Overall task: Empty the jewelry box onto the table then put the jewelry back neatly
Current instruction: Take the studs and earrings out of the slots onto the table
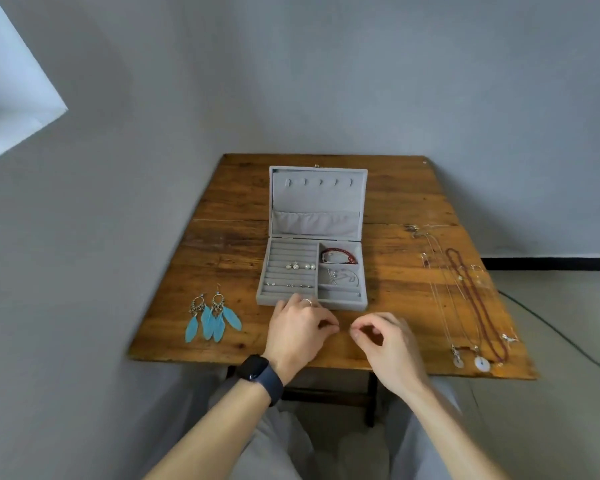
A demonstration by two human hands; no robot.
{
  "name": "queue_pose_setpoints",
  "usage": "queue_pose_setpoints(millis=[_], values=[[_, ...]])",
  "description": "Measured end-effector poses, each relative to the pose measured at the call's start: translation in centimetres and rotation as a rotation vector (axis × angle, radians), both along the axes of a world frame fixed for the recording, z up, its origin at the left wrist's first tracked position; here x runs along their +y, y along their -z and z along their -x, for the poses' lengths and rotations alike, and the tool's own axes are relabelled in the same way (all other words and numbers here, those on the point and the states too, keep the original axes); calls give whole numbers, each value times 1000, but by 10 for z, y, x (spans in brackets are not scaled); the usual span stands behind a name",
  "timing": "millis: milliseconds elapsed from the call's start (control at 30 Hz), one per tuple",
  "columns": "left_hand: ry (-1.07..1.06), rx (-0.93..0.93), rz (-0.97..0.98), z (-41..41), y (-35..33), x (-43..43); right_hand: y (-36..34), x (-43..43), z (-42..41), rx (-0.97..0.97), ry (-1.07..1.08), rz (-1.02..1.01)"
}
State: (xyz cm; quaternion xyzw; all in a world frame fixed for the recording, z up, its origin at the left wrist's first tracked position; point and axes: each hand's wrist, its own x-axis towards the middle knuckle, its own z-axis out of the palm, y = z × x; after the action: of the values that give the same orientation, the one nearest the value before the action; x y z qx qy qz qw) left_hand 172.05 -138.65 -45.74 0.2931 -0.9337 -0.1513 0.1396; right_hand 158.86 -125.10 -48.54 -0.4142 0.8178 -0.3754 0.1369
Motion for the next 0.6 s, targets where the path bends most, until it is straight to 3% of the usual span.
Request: queue_pose_setpoints(millis=[600], values=[[-23, -67, 3, 1, 6, 3, 26, -7, -6, 192, 98, 58]])
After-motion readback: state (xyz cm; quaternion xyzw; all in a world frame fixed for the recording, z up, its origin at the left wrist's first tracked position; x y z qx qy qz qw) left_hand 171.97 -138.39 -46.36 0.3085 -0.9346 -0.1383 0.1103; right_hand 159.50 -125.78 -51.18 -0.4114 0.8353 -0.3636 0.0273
